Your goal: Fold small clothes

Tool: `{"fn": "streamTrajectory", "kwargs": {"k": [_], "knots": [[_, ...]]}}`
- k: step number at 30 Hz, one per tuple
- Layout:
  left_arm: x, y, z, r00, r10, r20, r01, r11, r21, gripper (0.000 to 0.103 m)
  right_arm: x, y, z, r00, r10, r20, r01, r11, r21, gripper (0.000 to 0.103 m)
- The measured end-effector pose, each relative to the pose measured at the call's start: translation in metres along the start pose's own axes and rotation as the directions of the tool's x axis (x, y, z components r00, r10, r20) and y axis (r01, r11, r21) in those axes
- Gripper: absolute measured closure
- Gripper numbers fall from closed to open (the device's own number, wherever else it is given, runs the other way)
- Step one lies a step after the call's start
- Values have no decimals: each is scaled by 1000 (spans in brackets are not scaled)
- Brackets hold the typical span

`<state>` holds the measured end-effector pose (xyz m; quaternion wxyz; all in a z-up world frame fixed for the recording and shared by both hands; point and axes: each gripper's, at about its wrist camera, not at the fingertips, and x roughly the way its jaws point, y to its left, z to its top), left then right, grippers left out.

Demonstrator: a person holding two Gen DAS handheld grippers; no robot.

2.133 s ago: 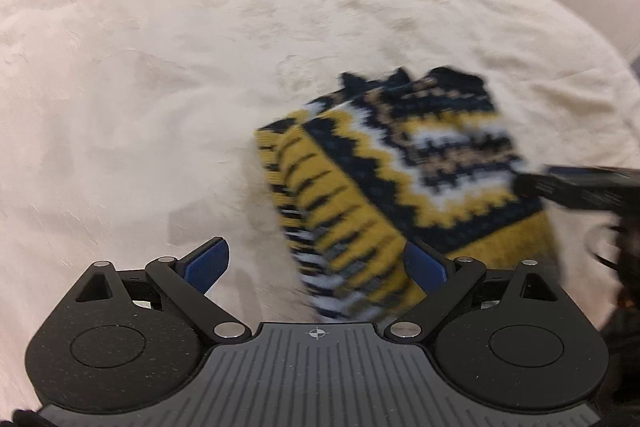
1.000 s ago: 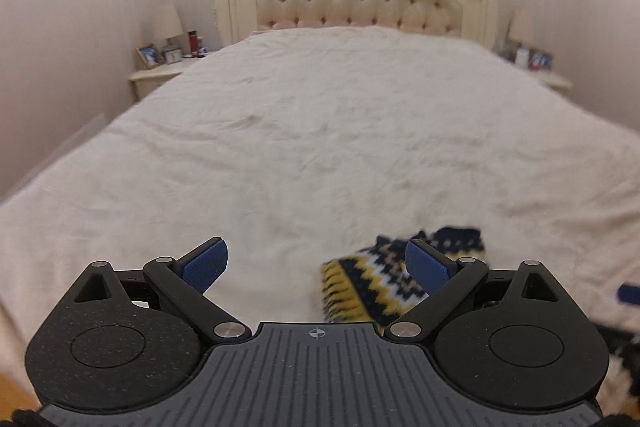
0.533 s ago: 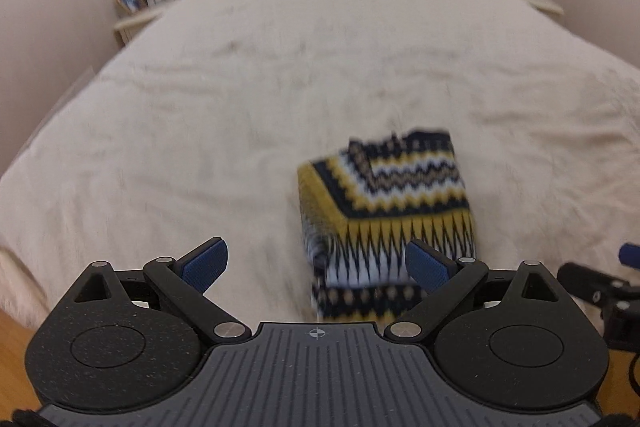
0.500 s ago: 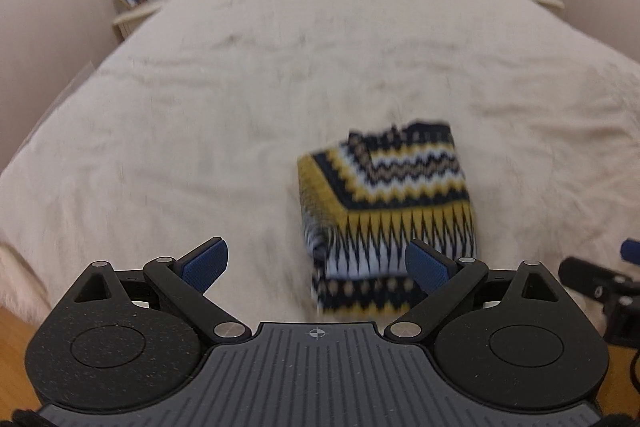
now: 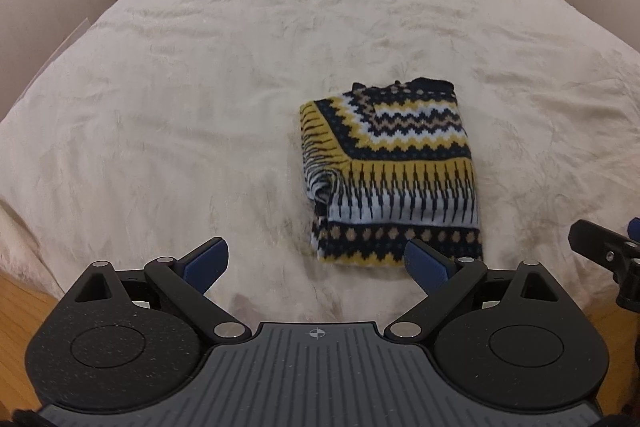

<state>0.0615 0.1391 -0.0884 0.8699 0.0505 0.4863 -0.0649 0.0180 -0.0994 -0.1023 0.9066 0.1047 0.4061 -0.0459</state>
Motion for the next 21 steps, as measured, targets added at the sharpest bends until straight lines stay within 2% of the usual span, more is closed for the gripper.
{"fn": "streamTrajectory", "kwargs": {"k": [21], "knots": [[1,0,-5,1000,-19,-23,19,1000,-18,7,6,-1,-2,1000,-1,-23,2,1000,23,1]]}}
